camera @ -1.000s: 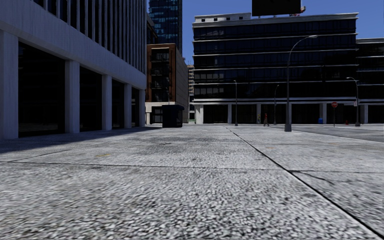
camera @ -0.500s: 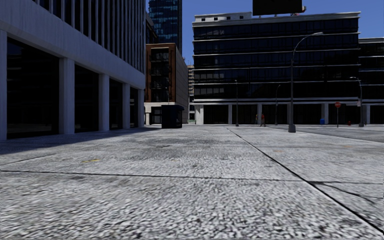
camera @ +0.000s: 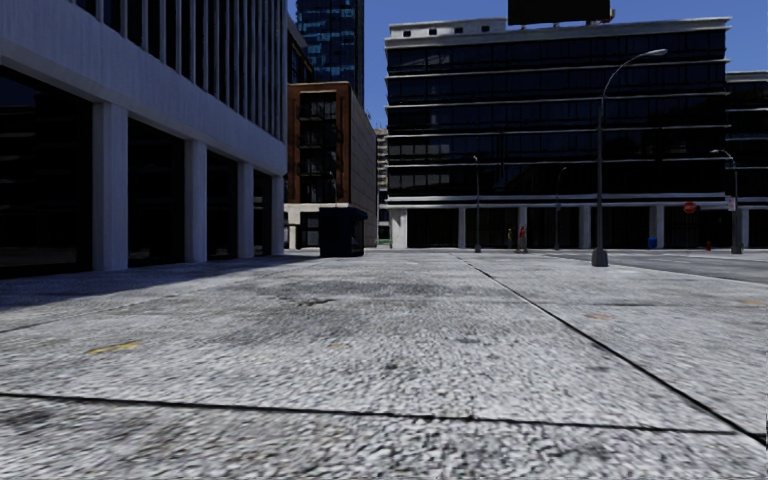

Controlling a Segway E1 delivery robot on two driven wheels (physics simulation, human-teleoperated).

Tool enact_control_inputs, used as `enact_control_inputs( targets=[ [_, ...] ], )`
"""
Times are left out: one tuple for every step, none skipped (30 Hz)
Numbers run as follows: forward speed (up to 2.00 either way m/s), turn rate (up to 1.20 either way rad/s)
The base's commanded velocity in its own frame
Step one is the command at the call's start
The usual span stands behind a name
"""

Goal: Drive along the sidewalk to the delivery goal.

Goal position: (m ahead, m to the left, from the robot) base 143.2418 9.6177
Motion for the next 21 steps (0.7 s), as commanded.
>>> enact_control_inputs(
  targets=[
    [2.00, 0.00],
    [2.00, 0.00],
    [2.00, 0.00],
    [2.00, 0.00],
    [2.00, 0.00],
    [2.00, 0.00],
    [2.00, 0.00],
    [2.00, 0.00],
    [2.00, 0.00],
    [2.00, 0.00],
    [2.00, 0.00],
    [2.00, 0.00],
    [2.00, 0.00],
    [2.00, 0.00],
    [2.00, 0.00],
    [2.00, 0.00],
    [2.00, 0.00],
    [2.00, 0.00],
    [2.00, 0.00],
    [2.00, 0.00],
    [2.00, 0.00]
  ],
)
